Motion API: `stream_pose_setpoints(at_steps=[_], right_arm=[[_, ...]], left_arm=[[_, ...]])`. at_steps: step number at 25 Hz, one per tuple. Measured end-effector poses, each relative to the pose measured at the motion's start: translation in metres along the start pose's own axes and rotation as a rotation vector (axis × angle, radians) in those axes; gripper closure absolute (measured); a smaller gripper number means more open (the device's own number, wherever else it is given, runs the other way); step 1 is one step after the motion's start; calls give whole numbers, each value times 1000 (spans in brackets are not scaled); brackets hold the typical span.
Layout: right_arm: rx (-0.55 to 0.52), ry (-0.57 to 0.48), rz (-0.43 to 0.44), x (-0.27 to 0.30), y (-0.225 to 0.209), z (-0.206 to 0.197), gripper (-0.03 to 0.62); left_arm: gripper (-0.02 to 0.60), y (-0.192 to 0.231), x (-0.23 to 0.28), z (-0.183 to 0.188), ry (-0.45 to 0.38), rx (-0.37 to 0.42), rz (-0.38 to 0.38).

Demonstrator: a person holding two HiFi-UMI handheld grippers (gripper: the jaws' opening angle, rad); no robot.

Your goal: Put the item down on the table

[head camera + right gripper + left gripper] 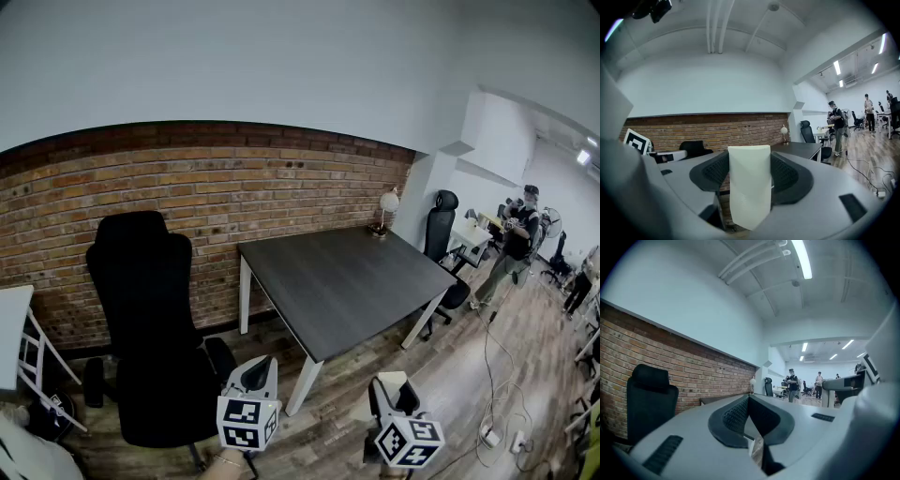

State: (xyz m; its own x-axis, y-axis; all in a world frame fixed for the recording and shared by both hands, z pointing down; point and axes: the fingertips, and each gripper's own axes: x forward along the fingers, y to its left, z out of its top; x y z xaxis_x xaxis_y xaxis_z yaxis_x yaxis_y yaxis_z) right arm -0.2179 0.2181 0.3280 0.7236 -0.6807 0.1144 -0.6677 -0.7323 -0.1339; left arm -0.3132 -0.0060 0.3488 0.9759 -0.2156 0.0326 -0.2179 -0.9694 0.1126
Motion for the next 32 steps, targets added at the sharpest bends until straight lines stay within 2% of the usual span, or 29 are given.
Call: stream_pose_setpoints(at_steps=[17, 26, 32], right_arm=[[39, 16, 27, 13, -17, -6, 301], [38, 38, 45, 37, -55, -9, 301], [83, 49, 32, 47, -89, -16, 301]], left_arm=[[566, -9, 22, -16, 44, -4, -1], [566, -31, 60, -28, 58, -3, 3], [566, -56, 82, -34, 72, 27, -18]])
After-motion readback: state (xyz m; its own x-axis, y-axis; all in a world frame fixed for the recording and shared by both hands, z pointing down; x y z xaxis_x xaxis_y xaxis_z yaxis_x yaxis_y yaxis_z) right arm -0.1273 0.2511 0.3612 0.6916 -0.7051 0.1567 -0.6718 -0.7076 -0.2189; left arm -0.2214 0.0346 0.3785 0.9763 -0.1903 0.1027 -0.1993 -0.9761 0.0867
